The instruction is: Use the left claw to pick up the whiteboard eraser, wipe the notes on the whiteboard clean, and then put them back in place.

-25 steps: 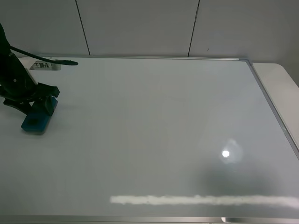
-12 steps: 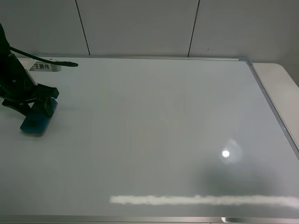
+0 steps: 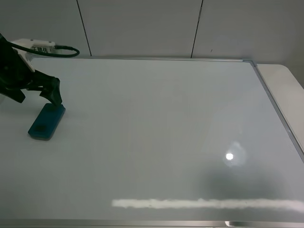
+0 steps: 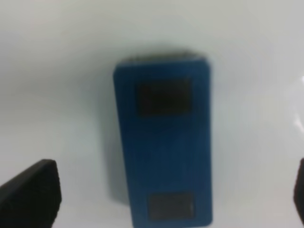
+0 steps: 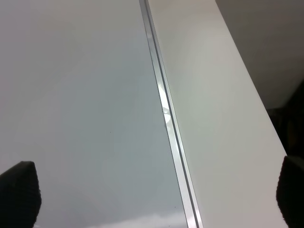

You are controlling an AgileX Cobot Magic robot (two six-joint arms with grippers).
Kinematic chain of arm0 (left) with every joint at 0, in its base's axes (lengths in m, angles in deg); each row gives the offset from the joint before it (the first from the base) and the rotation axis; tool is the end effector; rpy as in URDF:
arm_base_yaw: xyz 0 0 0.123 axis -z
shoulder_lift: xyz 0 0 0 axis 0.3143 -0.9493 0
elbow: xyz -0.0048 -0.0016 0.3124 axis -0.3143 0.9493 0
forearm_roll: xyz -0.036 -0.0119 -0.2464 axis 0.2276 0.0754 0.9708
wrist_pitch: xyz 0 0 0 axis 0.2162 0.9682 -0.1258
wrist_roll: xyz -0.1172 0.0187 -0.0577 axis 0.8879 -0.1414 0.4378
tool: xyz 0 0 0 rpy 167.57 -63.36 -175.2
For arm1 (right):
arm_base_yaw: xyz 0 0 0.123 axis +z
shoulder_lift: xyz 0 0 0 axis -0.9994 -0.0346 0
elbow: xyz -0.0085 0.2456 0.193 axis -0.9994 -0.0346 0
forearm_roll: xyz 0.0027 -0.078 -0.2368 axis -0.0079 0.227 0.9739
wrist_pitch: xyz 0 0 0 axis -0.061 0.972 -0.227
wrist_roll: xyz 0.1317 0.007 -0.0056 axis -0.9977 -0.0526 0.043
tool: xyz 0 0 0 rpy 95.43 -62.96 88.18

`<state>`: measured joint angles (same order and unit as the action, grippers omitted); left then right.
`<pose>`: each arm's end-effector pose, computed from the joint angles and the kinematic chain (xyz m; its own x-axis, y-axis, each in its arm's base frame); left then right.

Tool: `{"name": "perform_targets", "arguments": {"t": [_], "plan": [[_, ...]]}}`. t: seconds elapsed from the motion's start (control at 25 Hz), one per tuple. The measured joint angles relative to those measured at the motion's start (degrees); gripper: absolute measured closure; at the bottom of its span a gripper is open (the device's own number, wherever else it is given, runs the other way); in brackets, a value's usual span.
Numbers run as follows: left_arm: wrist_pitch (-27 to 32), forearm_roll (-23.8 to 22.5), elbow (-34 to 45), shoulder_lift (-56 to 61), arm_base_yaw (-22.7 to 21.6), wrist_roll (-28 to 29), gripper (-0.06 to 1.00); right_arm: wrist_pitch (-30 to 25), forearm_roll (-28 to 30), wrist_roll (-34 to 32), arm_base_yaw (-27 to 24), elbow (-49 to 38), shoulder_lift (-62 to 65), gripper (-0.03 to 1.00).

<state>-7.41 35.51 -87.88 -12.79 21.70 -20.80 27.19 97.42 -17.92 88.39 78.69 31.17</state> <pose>0.3295 -0.0257 0.2025 -0.9489 0.1232 -0.2906 0.1364 0.9903 -0.0256 0.0023 -0.0180 0.2546 -0.4600 -0.0085 -0.8879 0.1120 0.9914 -0.0675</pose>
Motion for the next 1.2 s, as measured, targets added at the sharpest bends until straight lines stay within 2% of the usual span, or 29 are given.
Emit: {"name": "perform_targets", "arguments": {"t": [0.2, 0.32, 0.48, 0.64, 1.0, 1.2], "plan": [[0.9, -0.8, 0.0, 17.7, 2.7, 0.0, -0.05, 0.0, 0.0, 0.0, 0.0, 0.0, 0.0, -0.02], [4.9, -1.5, 0.0, 28.1, 3.7, 0.8, -0.05, 0.0, 0.0, 0.0, 0.0, 0.0, 0.0, -0.02], [11.8, -6.1, 1.1, 40.7, 4.0, 3.1, -0.05, 0.0, 0.0, 0.0, 0.0, 0.0, 0.0, -0.02], [14.2, -9.1, 7.1, 54.1, 4.0, 4.2, -0.05, 0.0, 0.0, 0.0, 0.0, 0.0, 0.0, -0.02], [14.8, -8.9, 23.0, 86.4, 4.0, 4.3, -0.05, 0.0, 0.0, 0.0, 0.0, 0.0, 0.0, -0.02], [22.0, -7.9, 26.7, 95.0, 4.0, 4.6, -0.05, 0.0, 0.0, 0.0, 0.0, 0.0, 0.0, -0.02]]}}
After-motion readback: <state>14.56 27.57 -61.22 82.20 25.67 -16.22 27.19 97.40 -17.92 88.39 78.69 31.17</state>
